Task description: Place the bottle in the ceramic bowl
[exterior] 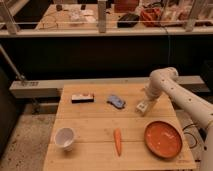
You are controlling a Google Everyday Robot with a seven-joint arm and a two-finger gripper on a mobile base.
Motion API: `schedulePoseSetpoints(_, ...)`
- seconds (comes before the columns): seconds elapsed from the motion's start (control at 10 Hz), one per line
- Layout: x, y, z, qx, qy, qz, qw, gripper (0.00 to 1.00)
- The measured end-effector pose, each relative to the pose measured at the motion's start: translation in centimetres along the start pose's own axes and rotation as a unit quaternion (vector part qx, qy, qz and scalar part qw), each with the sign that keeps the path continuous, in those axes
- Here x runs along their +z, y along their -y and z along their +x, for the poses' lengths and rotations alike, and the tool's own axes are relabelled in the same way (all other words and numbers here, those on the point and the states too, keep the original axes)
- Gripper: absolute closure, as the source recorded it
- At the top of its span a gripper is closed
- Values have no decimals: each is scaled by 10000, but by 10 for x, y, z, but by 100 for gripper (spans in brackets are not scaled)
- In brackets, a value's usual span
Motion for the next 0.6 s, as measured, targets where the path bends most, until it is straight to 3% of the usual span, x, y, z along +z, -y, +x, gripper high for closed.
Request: schedulePoseSetpoints(0.6, 3, 0, 3, -54, 35, -12, 10000, 20)
